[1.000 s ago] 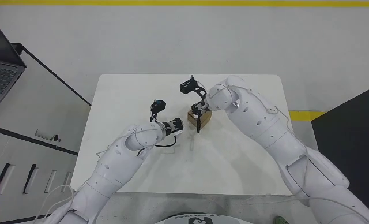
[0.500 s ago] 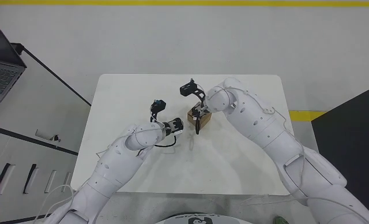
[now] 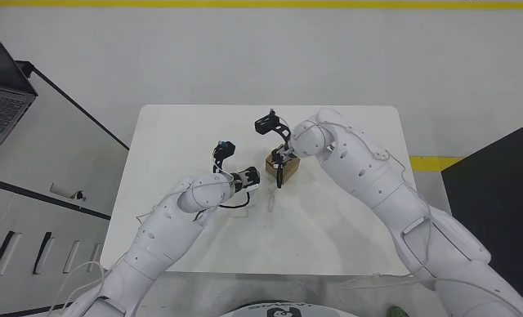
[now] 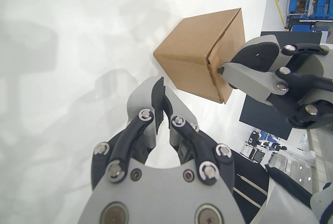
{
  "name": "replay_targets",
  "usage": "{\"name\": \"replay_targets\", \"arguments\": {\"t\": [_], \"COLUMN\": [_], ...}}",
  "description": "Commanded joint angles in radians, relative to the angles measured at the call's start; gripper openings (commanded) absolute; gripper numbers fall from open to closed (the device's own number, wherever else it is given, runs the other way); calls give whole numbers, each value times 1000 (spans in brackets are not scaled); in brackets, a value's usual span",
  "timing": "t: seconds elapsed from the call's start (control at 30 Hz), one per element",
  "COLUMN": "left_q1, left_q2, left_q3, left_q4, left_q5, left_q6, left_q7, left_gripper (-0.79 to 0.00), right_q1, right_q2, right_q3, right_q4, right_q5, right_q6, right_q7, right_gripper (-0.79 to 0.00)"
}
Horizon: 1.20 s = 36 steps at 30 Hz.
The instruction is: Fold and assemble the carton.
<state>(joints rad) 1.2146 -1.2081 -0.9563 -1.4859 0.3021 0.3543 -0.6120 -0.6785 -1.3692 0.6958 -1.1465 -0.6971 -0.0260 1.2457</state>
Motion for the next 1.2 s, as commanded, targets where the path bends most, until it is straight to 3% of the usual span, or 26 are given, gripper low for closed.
{"name": "replay_targets", "arguments": {"t": [0.0,0.43,1.17], "left_q1": [0,0,0], "left_q2": [0,0,0], "left_q3": [0,0,0], "left_q4": [0,0,0], "left_q5": [0,0,0], "left_q6": [0,0,0], "left_q7": [0,0,0], "left_gripper": [-785,-785,-785], "right_q1": [-2,-16,15], "right_q2": [2,-3,-30], "right_q3": [6,30,4], "right_q4": [-9,24,100], "right_q5": [-4,44,63], "right_q6": [2,-23,-31], "right_q7": [1,-61,-60], "right_gripper": [-785,-785,-785]}}
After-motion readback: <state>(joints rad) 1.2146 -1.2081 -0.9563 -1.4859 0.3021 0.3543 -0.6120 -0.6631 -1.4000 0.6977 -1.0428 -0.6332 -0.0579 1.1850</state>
